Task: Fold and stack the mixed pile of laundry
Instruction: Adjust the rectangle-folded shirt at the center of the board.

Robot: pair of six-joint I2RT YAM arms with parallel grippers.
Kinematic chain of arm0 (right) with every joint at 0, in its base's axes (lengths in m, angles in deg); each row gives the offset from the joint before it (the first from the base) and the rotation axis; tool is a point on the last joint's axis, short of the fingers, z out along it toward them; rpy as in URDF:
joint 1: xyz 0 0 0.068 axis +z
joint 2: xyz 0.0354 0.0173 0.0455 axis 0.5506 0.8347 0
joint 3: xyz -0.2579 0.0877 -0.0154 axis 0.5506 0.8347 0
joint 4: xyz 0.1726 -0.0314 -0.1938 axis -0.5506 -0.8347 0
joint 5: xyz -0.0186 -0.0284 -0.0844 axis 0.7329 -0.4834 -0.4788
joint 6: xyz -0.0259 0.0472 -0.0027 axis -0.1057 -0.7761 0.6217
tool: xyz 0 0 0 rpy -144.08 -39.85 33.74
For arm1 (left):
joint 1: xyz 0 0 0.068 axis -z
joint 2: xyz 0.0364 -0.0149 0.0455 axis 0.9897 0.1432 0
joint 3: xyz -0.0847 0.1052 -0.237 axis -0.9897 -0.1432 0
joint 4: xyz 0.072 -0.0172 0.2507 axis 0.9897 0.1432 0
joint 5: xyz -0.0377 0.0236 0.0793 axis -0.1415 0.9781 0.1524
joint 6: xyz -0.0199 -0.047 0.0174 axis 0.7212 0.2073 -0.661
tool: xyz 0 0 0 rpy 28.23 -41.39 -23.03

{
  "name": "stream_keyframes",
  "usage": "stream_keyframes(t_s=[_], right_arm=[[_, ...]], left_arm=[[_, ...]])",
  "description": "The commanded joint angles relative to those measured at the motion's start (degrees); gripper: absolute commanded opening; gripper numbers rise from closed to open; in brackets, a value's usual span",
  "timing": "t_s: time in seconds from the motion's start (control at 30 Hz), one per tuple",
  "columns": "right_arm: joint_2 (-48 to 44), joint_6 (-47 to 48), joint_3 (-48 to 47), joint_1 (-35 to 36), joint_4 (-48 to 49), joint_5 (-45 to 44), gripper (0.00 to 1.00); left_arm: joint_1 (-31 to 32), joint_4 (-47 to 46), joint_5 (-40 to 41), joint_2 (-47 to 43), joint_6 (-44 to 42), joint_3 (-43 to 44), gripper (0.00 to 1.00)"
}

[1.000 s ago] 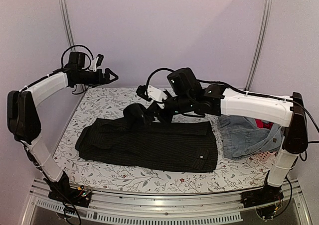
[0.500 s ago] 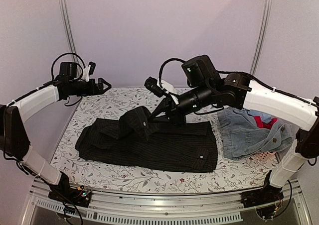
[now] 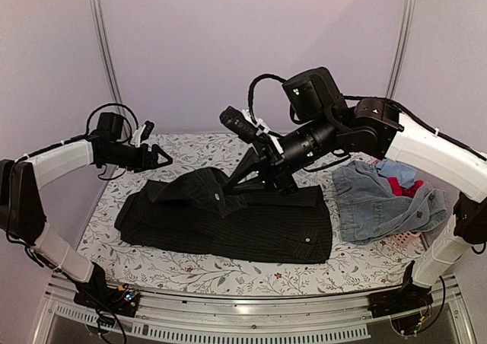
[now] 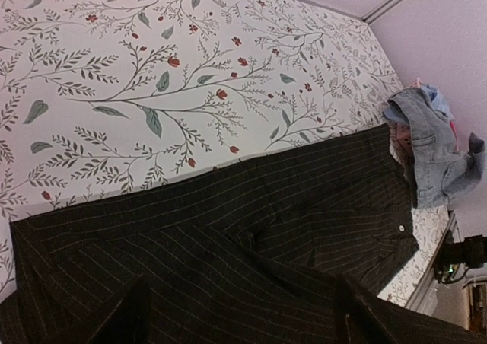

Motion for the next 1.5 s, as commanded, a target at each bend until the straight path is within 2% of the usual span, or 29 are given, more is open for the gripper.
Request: stream_keyframes(t_s=[0.0, 0.17, 0.33, 0.4, 0.53, 0.67, 0.73, 0.87, 0.97, 1.33, 1.47], right_arm=[[1.1, -2.48, -1.96, 0.45, 1.25, 4.76, 0.0], [1.2, -0.72, 0.27, 0.45, -0.65, 3.43, 0.0], [2.62, 1.34, 0.74, 0.45, -2.62, 2.02, 0.0], [3.01, 1.66, 0.98, 0.38, -2.64, 1.9, 0.0], [4.29, 1.02, 1.26, -0.83, -1.72, 2.66, 0.0], [4.01, -3.63, 5.53, -4.83, 4.46, 4.39, 0.0], [2.95, -7.72, 9.77, -7.62, 8.23, 5.05, 0.0], [0.32, -15.13, 19.67, -12.82, 14.68, 6.44, 0.0], [-1.57, -19.69, 26.42, -16.81, 19.68, 6.68, 0.0], [-5.65, -30.36, 42.63, -30.15, 32.53, 5.97, 0.0], [-6.26, -31.48, 46.0, -33.21, 33.42, 4.11, 0.0]], left_arm=[[0.92, 3.78, -2.98, 1.5, -1.48, -3.23, 0.81], [5.63, 3.34, -4.35, 3.98, 0.64, -8.86, 0.75], [10.17, 5.0, -1.8, 8.02, 2.8, -12.05, 0.65], [10.84, 7.08, 0.31, 10.19, 3.18, -10.8, 0.64], [10.47, 11.41, -0.41, 16.35, 2.47, -8.15, 0.58], [9.66, 14.33, 0.9, 17.8, 1.41, -5.81, 0.58], [8.57, 14.02, 0.06, 15.36, 2.07, -4.69, 0.62], [5.44, 12.32, -0.92, 9.5, 3.74, -1.54, 0.87], [3.9, 11.76, 0.11, 6.53, 3.67, 1.31, 0.99], [1.01, 11.03, 1.09, 6.06, 2.33, 3.94, 1.0], [0.67, 11.12, 1.44, 7.3, 1.66, 4.41, 1.0]])
